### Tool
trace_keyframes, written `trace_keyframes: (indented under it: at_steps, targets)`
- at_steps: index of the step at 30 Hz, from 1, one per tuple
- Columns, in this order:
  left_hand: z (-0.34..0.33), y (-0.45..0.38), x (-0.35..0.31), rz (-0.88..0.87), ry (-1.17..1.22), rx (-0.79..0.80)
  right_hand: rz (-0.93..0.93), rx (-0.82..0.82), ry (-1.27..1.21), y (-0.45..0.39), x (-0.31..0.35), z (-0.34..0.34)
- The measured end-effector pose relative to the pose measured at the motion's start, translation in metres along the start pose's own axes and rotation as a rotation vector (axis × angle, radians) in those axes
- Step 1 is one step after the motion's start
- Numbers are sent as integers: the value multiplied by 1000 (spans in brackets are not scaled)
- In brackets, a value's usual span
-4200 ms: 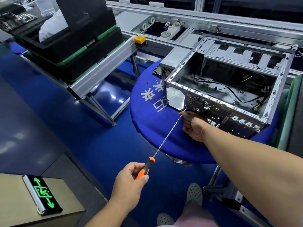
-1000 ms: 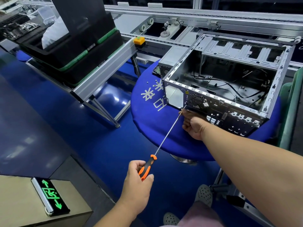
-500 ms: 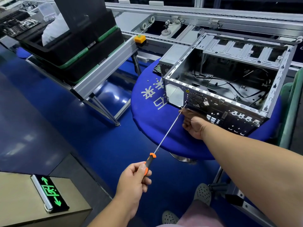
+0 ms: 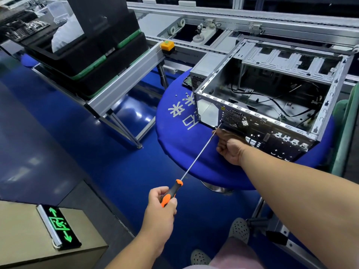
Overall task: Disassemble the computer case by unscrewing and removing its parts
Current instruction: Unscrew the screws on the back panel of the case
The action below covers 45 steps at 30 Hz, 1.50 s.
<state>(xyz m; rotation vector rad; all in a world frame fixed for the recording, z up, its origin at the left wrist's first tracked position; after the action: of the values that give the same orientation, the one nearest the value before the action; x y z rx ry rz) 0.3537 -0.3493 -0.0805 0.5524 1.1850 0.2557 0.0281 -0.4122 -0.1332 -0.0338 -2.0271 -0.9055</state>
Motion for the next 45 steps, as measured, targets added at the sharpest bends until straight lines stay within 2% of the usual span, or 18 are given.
trace_keyframes:
  at_steps: [2,4,12,16,21,27,31,35,45]
  targets:
    - [5,0,-4,-85,-127,-36,-5,2,-2,0,0,0]
    - [6,-2,-3,-72,-140,-43,-6,3,-5,1,0,1]
    - [-8,0,21,261,367,87,-7,6,-9,-2,-1,2]
    - [-12,6,24,400,449,133,-6,14,-14,-1,0,1]
    - [-19,11,28,489,481,195,-10,-1,-29,3,0,0]
    - [-18,4,26,403,590,140,-16,-4,-46,7,1,-3]
    - [-9,-3,24,269,493,72,-18,-2,-43,10,1,-6]
    - [-4,-6,24,208,422,62,-14,-4,-57,9,1,-6]
    - [5,-8,29,254,376,61,-7,-4,-70,6,0,-8]
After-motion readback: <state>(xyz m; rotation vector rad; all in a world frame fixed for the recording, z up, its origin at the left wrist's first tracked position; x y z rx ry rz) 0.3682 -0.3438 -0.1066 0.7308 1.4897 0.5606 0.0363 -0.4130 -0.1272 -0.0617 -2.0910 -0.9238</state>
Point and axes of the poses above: each hand's wrist, its own y-axis away from the middle knuckle, its own z-axis out of the back of the hand, x = y × z, the point moved 9 cm from there along -y, towards the middle knuckle
